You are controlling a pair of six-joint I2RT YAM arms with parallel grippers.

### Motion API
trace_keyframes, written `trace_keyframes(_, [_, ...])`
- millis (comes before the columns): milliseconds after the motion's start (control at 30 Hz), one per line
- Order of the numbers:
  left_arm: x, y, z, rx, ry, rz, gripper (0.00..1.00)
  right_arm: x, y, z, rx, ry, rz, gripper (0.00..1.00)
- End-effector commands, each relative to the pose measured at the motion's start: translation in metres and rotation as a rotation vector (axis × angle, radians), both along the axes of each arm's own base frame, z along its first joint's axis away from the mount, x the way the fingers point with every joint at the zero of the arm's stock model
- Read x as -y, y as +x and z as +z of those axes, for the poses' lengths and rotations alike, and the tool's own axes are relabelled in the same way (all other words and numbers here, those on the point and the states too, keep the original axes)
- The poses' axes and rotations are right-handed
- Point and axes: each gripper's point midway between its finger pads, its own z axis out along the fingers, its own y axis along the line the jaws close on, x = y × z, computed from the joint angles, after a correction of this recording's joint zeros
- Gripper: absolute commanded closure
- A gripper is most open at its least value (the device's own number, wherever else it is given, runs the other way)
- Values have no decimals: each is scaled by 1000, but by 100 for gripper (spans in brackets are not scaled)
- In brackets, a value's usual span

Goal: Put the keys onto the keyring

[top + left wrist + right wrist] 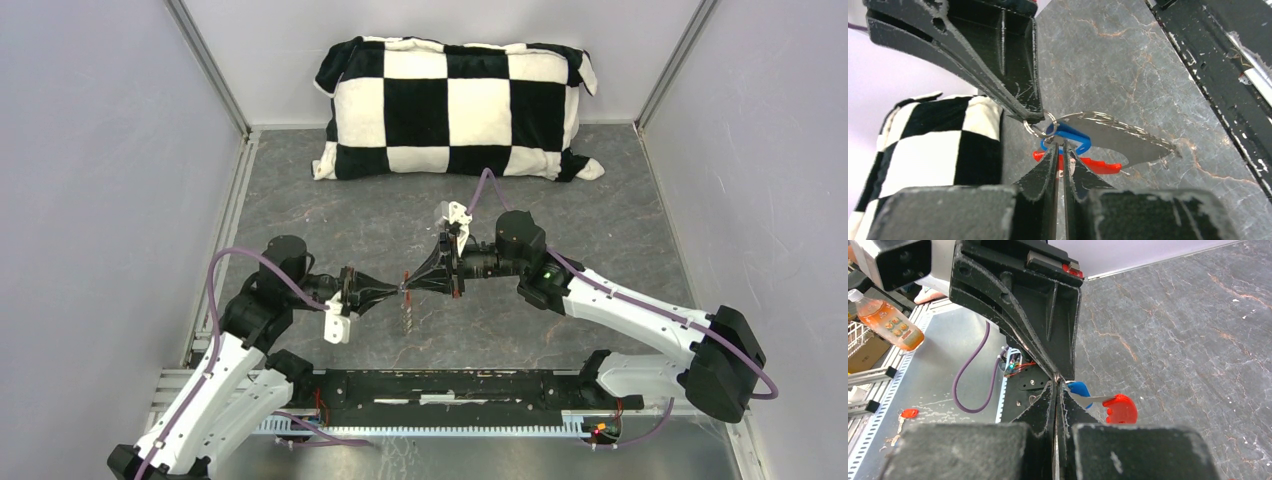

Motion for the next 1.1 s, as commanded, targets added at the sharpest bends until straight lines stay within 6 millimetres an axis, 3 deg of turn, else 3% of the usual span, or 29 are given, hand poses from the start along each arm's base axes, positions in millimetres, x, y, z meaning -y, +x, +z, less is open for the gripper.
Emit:
trace_keyframes(0, [0,-2,5,172,-20,-42,89,-4,-2,27,38,88,11,100])
trace_keyframes(167, [-1,1,8,214,-37,-24,93,-3,-3,26,25,94,15,100])
trace_keyframes(333, [-3,7,8,167,-29,32,78,-3,-4,27,29,94,17,100])
trace_keyframes(700, [-5,14,12,-145,-52,167,74,-3,-5,24,27,88,25,100])
trace_keyframes(1067, [2,9,31,-262,-93,136,63,-2,-6,23,32,79,29,100])
